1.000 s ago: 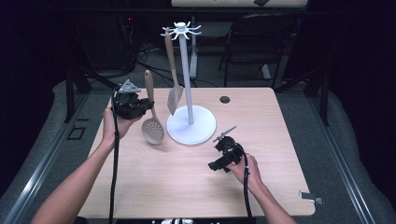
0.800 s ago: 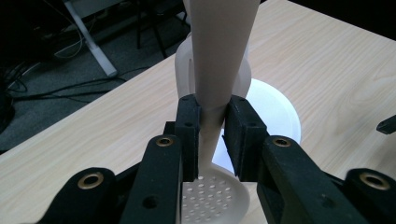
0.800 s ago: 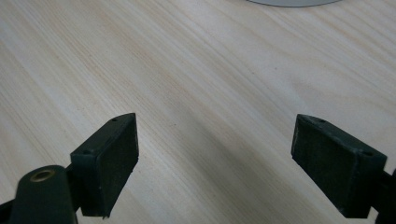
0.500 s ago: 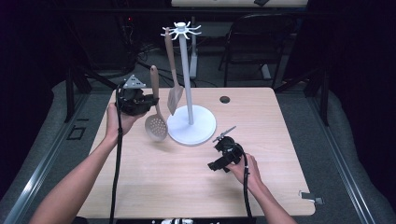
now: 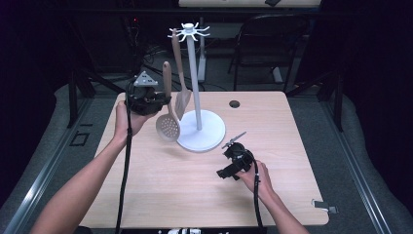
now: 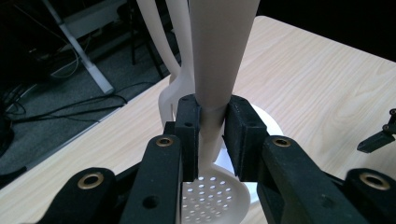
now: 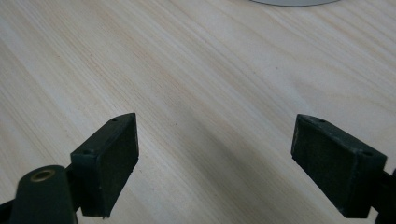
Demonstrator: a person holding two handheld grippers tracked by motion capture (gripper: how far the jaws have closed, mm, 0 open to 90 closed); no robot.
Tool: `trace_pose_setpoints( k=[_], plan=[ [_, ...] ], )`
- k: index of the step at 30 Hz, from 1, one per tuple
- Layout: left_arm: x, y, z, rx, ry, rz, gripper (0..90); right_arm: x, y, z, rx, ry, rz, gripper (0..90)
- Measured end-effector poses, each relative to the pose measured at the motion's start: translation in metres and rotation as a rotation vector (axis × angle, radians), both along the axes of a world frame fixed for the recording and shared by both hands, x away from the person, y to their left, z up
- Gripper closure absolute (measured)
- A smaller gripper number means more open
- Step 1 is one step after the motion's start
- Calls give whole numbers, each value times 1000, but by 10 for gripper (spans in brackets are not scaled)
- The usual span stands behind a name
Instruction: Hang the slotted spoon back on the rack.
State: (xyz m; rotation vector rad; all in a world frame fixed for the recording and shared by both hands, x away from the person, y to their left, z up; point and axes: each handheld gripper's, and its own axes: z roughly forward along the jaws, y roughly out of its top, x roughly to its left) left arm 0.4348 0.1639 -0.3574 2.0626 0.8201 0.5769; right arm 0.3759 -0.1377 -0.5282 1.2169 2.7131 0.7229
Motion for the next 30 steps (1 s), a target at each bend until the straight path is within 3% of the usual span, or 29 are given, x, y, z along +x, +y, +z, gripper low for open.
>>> trace_pose_setpoints(
  k=[4,8,12,24,30],
  plan=[
    [2,-2,5,-6,-8,1,759,0,-1,1,-14,-3,0,148],
    [5,-5,11,-12,-16,3,759,-1,1,-1,19,-6,-15,147],
    [6,-7,16,-14,-22,2,759,-1,1,-1,20,-8,-14,147],
    [11,-14,31,-28,-40,1,758,0,0,0,5,-10,-8,141],
    [15,-17,37,-27,-42,3,758,1,0,-1,-15,-3,1,84]
  ],
)
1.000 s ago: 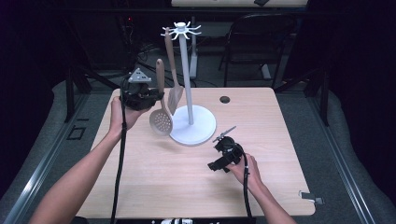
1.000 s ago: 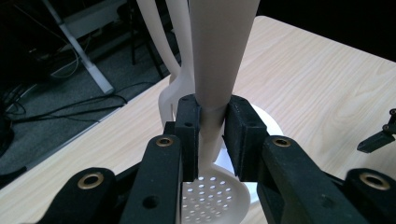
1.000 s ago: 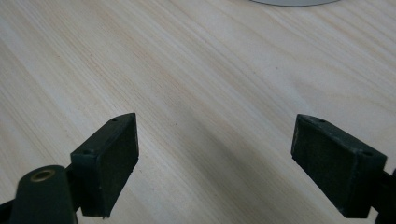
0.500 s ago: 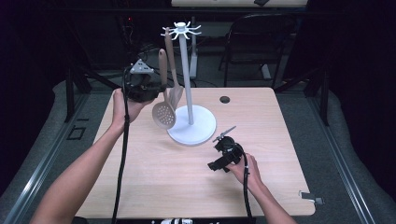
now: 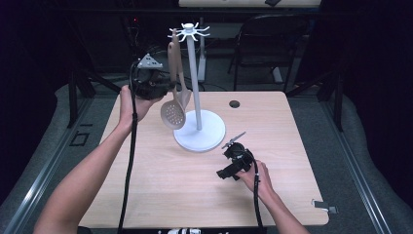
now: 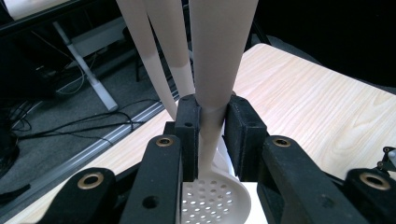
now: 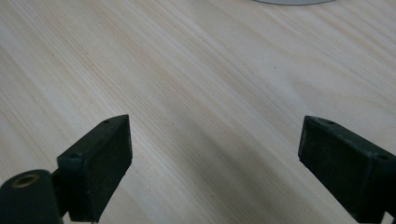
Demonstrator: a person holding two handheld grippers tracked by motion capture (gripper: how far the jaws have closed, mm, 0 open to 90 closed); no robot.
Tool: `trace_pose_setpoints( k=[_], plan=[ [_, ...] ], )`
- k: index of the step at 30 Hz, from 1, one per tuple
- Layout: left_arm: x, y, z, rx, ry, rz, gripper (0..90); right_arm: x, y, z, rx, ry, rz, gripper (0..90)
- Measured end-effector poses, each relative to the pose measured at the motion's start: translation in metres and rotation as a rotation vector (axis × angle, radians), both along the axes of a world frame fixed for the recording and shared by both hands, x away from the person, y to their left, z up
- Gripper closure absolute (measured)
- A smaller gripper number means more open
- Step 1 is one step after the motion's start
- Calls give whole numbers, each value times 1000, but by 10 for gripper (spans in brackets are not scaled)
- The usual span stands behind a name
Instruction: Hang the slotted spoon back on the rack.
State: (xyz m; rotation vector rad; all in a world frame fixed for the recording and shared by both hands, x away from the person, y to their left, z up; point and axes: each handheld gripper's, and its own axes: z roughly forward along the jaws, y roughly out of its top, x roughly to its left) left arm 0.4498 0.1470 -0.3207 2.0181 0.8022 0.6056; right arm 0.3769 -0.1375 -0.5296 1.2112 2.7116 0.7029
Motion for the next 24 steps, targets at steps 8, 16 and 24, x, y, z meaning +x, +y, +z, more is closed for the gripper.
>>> trace_pose_setpoints(
  k=[8,16,24],
  plan=[
    [6,-4,4,-5,13,2,758,0,1,0,-12,-6,2,68],
    [10,-8,5,2,18,1,758,1,0,0,-21,-7,6,71],
    [13,-14,7,15,26,12,758,0,1,-1,-2,-11,-7,75]
  ],
)
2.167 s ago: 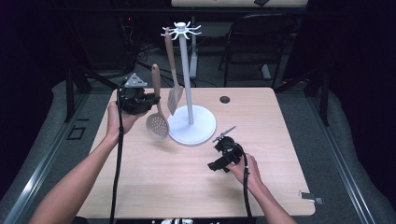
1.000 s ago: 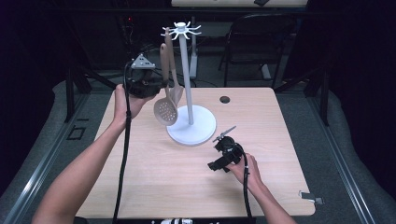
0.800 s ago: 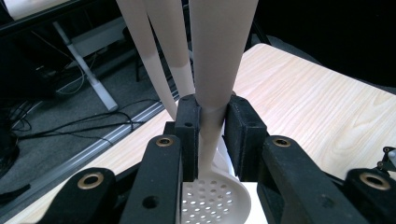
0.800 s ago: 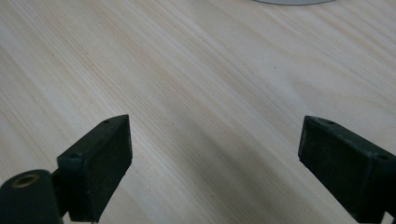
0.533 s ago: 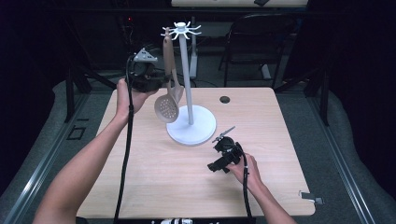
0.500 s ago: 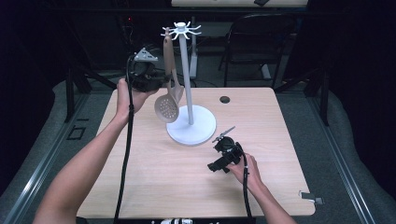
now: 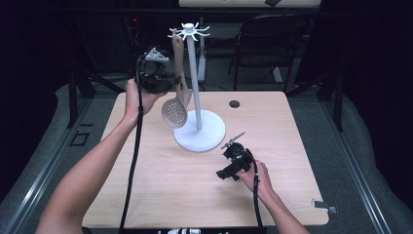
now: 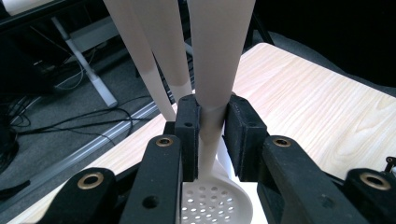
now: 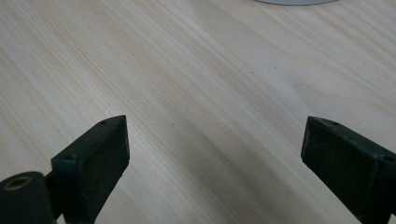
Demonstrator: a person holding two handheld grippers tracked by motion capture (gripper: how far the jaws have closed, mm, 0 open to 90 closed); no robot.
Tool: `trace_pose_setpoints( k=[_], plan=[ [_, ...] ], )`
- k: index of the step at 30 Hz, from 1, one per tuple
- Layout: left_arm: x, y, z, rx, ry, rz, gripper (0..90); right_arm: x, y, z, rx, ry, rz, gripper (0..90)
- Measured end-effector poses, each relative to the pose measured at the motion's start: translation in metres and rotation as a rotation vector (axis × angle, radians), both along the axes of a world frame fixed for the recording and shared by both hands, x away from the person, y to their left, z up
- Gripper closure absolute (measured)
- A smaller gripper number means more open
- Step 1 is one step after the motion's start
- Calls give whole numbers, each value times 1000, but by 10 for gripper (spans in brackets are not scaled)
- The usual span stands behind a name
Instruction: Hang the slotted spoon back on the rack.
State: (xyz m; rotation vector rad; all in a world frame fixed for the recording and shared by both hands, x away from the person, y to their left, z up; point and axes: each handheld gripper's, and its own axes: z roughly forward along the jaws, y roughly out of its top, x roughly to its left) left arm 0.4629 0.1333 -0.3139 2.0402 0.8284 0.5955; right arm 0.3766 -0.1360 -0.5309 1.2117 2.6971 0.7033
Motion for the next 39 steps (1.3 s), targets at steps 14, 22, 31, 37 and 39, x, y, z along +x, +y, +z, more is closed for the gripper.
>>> trace_pose_setpoints(
  k=[14,22,31,37,39],
  plan=[
    [9,-8,-2,16,17,15,755,2,-1,1,-31,14,28,78],
    [14,-10,-7,9,14,26,753,0,1,-1,-1,3,3,80],
    [17,-10,-13,-45,14,15,750,1,0,1,-18,9,23,81],
    [18,-11,-13,-42,14,12,748,1,0,1,-19,8,22,83],
    [18,-11,-14,-47,13,14,747,0,0,0,-2,4,9,83]
  ],
)
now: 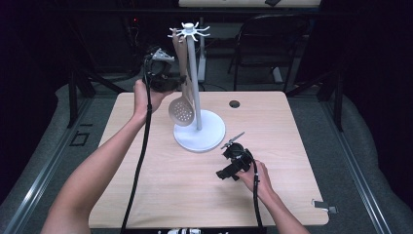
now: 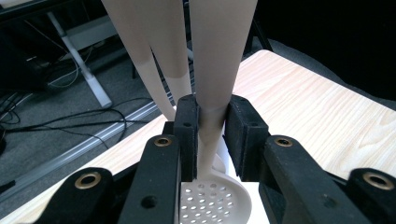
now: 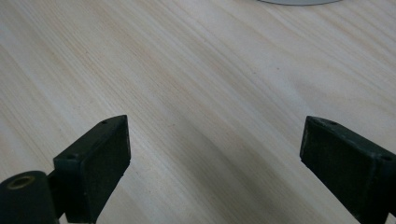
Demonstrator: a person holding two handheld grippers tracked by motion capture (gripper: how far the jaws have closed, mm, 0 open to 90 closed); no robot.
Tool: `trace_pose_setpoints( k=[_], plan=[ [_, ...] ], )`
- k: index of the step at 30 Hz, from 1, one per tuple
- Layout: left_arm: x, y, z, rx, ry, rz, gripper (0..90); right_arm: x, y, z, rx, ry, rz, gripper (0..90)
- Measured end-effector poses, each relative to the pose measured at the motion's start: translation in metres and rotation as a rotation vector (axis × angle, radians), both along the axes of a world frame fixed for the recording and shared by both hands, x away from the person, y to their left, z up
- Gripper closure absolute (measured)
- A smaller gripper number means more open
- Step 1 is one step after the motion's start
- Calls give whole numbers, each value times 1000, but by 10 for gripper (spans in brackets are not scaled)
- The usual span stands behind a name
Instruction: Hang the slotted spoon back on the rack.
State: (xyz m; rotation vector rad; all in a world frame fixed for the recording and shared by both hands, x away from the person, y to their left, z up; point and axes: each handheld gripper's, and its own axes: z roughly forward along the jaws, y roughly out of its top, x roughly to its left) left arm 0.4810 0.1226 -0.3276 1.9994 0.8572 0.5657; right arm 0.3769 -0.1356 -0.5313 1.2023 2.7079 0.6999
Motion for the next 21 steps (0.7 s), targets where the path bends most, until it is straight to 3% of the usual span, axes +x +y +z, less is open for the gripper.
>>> trace_pose_setpoints(
  k=[12,21],
  plan=[
    [-4,2,0,4,-1,-1,719,0,-1,1,-16,4,13,85],
    [-14,6,1,51,29,-11,389,0,-1,2,-12,0,14,87]
  ],
)
